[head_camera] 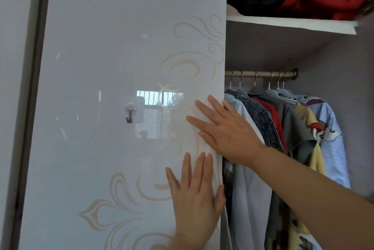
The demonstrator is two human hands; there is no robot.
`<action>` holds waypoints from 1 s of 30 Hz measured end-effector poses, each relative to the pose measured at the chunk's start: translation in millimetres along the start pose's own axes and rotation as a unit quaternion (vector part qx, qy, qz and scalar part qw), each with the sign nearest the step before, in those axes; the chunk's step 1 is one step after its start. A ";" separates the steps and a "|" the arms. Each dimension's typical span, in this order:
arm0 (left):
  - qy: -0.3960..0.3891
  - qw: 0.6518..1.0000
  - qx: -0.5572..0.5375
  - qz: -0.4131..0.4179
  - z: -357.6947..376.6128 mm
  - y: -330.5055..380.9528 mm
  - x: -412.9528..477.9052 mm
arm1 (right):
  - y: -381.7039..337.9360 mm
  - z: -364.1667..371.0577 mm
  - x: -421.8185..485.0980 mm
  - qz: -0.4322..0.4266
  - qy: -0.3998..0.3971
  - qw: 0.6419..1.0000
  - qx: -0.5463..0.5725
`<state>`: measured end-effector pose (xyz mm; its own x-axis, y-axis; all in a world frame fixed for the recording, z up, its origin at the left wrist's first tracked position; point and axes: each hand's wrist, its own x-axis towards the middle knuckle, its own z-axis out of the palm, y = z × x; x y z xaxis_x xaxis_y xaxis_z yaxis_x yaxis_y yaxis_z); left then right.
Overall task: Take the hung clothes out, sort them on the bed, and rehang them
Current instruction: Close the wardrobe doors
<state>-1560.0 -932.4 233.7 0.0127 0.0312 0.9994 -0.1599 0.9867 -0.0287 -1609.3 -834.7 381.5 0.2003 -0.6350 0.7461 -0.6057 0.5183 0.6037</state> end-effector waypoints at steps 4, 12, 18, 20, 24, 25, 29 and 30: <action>0.005 1.000 -0.008 0.000 7.1 -1.3 -2.8 | 0.5 5.9 -0.8 0.001 0.022 0.999 0.027; -0.024 1.000 -0.005 0.000 -5.4 3.5 1.8 | -4.5 -12.2 -1.2 0.029 -0.012 0.999 0.028; -0.060 0.990 -0.118 0.037 -22.5 43.7 24.5 | 7.9 -57.0 -54.9 0.162 -0.032 0.986 0.005; -0.076 0.979 -0.181 0.055 -24.4 69.8 31.1 | 18.5 -83.1 -80.6 0.216 -0.034 0.976 -0.019; -0.102 0.947 -0.289 0.096 -30.8 137.2 35.5 | 34.4 -148.7 -135.9 0.290 -0.039 0.951 -0.101; -0.104 0.937 -0.317 0.106 -34.3 156.0 35.7 | 36.9 -167.3 -149.3 0.302 -0.045 0.945 -0.121; -0.111 0.892 -0.417 0.134 -56.2 231.9 38.4 | 44.5 -246.5 -192.6 0.341 -0.069 0.914 -0.209; -0.112 0.881 -0.438 0.139 -63.6 249.0 39.6 | 45.3 -266.4 -201.6 0.348 -0.066 0.906 -0.234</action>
<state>-1536.5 -675.3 265.0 -0.1183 0.3548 0.9274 0.6977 0.6943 -0.1766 -1471.9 -530.6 333.3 -0.2167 -0.1085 0.9702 -0.1515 0.9855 0.0764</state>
